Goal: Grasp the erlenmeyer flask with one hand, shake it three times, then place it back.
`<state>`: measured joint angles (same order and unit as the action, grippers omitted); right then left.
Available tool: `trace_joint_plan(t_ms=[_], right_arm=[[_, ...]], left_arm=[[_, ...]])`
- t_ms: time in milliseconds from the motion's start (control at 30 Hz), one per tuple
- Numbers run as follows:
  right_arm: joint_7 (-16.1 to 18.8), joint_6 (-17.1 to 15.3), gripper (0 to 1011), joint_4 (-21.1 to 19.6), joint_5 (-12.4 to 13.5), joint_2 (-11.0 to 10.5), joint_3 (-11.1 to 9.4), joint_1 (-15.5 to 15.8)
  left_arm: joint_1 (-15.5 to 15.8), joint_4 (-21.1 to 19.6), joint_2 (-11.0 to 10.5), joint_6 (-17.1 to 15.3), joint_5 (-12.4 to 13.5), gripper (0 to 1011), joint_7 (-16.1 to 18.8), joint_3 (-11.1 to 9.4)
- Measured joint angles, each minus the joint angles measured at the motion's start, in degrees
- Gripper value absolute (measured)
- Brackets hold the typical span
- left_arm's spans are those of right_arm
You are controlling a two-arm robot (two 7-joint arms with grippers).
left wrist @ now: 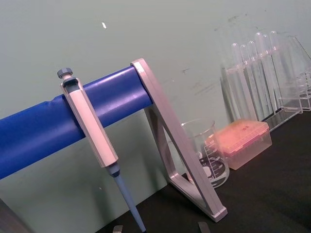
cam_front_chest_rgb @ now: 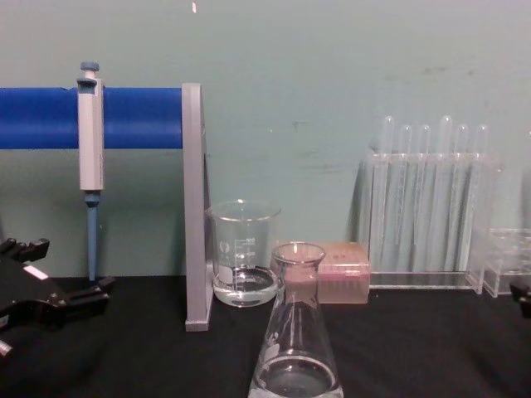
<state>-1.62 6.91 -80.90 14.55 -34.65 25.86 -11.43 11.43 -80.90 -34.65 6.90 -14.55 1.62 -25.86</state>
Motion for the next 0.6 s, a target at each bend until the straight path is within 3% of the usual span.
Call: trace_joint_plan(t_ms=[600], right_arm=[[0.00,0.00,1000,0.00,0.00,0.00,0.00,0.00]], left_arm=[[0.00,0.00,0.00,0.00,0.00,1001,0.00,0.00]])
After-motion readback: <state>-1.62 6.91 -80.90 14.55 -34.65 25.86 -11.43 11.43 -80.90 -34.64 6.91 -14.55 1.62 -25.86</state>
